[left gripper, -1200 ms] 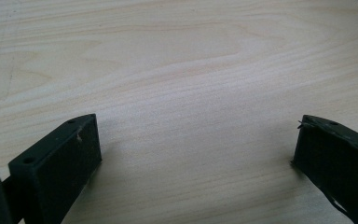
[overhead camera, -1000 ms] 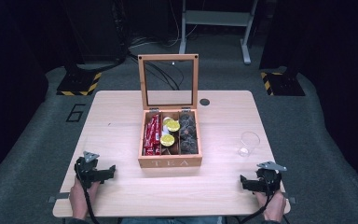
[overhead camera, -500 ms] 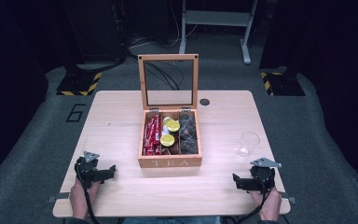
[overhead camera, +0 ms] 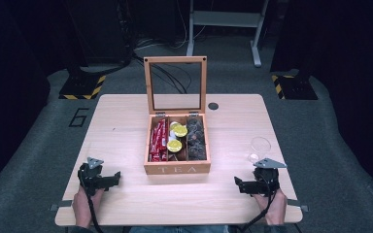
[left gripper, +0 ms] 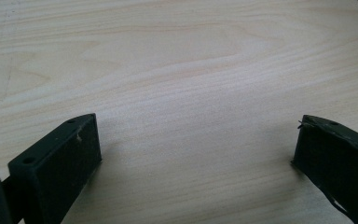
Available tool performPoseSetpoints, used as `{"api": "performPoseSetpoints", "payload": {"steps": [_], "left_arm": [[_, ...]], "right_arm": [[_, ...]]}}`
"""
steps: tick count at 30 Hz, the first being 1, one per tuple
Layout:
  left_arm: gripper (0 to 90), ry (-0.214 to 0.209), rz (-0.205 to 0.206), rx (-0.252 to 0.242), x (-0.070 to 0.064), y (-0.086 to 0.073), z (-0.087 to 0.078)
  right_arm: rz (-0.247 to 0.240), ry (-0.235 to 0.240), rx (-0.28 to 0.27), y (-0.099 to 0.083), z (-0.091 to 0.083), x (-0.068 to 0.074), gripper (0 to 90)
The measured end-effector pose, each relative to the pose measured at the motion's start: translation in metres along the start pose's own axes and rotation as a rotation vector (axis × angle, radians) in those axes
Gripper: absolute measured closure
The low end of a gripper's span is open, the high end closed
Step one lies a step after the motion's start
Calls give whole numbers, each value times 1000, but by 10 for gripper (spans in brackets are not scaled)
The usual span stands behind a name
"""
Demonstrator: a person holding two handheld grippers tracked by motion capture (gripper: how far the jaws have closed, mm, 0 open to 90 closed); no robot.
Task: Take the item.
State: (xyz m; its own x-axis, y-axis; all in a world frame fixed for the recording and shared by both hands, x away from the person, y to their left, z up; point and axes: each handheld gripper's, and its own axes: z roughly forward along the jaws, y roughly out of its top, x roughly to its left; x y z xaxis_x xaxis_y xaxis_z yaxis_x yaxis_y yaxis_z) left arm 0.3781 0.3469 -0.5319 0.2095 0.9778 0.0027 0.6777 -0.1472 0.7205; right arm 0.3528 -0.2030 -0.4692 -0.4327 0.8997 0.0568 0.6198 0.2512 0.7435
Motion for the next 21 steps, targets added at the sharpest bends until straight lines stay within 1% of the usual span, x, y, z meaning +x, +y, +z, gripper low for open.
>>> {"api": "performPoseSetpoints", "payload": {"steps": [2, 3, 4, 7, 14, 16, 17, 21], "left_arm": [[3, 0, 0, 0, 0, 0, 0], [3, 0, 0, 0, 0, 0, 0], [3, 0, -1, 0, 0, 0, 0], [3, 0, -1, 0, 0, 0, 0], [3, 0, -1, 0, 0, 0, 0], [3, 1, 0, -2, 0, 0, 0], [3, 1, 0, -1, 0, 0, 0], [3, 1, 1, -1, 0, 0, 0]], "right_arm": [[-10, 12, -7, 4, 1, 2, 0], [-8, 16, -1, 6, 2, 4, 0], [-21, 19, -3, 7, 3, 4, 0], [-30, 32, -2, 12, 5, 9, 0], [-50, 68, -17, 27, 4, 18, 0], [-74, 73, -25, 33, 4, 21, 0], [-70, 79, -24, 35, 4, 24, 0], [-100, 101, -27, 47, 6, 32, 0]]}}
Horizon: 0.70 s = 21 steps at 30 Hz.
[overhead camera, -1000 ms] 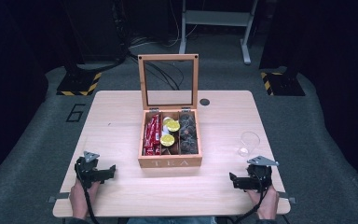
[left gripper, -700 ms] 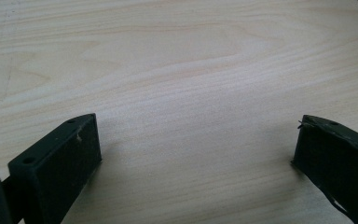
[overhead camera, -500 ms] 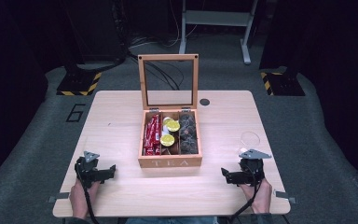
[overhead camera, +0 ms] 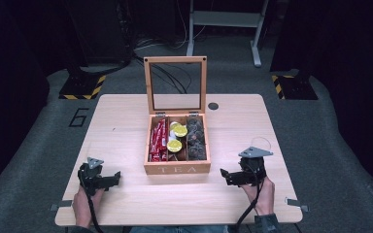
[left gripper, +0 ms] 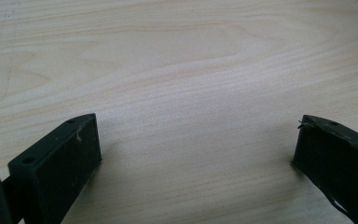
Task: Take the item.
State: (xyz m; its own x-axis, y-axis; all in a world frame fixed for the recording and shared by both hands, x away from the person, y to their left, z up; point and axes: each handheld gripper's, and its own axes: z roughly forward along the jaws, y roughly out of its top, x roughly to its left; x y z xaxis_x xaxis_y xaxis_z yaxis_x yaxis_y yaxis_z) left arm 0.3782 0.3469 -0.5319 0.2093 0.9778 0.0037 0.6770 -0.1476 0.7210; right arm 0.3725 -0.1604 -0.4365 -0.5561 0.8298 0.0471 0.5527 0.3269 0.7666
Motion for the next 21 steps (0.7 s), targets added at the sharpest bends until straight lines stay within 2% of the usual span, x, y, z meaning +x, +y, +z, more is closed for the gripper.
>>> {"api": "performPoseSetpoints", "payload": {"steps": [15, 21], "left_arm": [[3, -1, -2, 0, 0, 0, 0], [3, 0, 0, 0, 0, 0, 0]], "right_arm": [[-90, 60, 8, 43, 18, 20, 0], [-100, 85, 28, 56, 30, 24, 0]]}}
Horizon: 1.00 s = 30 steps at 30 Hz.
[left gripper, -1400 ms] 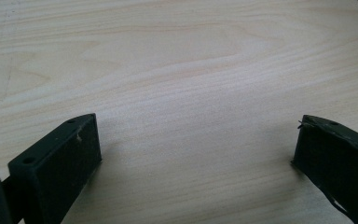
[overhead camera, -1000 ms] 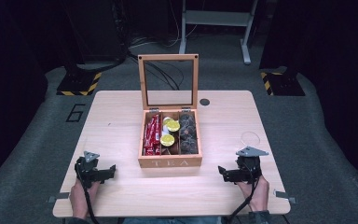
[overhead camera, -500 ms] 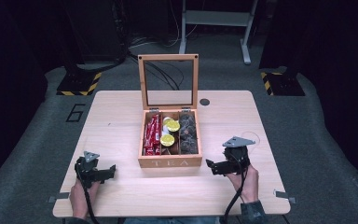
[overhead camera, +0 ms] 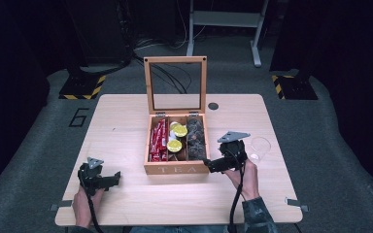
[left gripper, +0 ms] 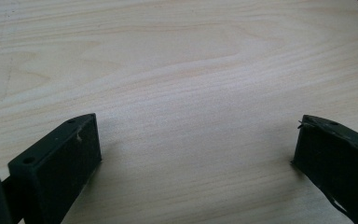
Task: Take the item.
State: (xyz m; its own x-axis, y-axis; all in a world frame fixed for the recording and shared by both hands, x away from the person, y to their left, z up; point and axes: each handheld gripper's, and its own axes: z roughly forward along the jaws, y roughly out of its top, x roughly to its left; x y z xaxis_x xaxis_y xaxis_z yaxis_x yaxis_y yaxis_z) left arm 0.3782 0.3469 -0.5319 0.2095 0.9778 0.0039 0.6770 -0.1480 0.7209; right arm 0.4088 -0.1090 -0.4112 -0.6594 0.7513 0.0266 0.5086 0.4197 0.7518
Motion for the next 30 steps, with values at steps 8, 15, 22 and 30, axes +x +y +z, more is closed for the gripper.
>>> {"api": "performPoseSetpoints", "payload": {"steps": [8, 15, 22, 30], "left_arm": [[3, 0, -1, 0, 0, 0, 0], [3, 0, 0, 0, 0, 0, 0], [3, -1, -1, 1, 0, 0, 0], [3, -1, -1, 1, 0, 0, 0]], "right_arm": [[-34, 31, 30, 14, 19, 5, 0], [-46, 56, 58, 24, 47, 5, 48], [-38, 46, 116, 29, 71, 5, 226], [-16, 36, 176, 29, 89, 1, 439]]}}
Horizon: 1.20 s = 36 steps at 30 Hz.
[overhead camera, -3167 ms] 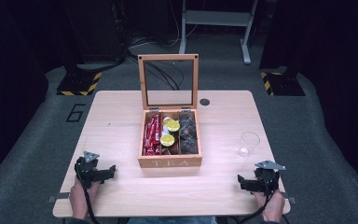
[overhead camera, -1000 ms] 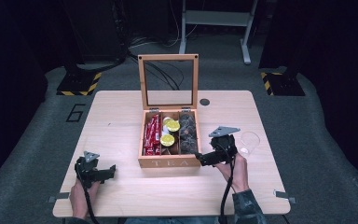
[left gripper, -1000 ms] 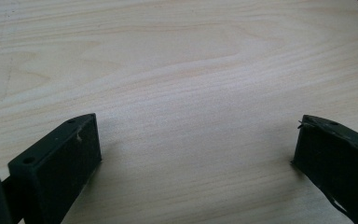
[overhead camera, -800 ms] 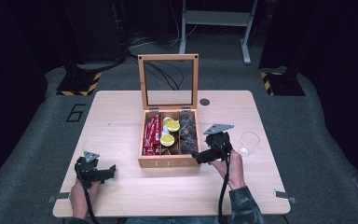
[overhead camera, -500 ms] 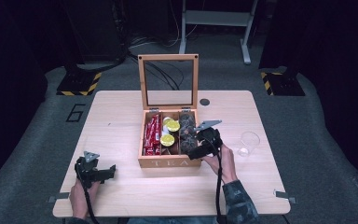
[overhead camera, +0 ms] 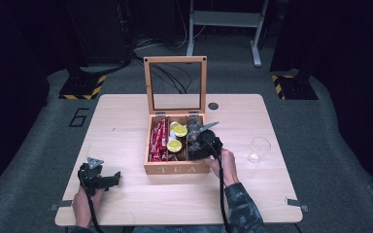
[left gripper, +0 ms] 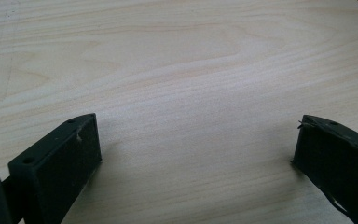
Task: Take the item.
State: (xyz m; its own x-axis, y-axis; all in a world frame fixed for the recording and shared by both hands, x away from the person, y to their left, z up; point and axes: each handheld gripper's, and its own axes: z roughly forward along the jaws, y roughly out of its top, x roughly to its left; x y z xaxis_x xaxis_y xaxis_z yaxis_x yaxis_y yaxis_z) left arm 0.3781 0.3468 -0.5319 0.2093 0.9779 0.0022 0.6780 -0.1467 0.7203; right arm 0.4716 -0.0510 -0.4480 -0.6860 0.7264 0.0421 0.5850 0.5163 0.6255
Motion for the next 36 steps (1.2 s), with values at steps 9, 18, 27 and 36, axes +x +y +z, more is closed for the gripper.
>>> {"api": "performPoseSetpoints", "payload": {"steps": [9, 18, 27, 36], "left_arm": [[3, 0, 0, 0, 0, 0, 0], [3, 0, 0, 0, 0, 0, 0], [3, 0, 1, 0, 0, 0, 0], [3, 0, 0, 0, 0, 0, 0]], "right_arm": [[3, -25, 20, 2, 10, 2, 545], [-4, -35, 27, 1, 14, 5, 688], [3, -25, -10, -3, 6, 6, 713], [4, -19, -57, -2, -12, 7, 717]]}}
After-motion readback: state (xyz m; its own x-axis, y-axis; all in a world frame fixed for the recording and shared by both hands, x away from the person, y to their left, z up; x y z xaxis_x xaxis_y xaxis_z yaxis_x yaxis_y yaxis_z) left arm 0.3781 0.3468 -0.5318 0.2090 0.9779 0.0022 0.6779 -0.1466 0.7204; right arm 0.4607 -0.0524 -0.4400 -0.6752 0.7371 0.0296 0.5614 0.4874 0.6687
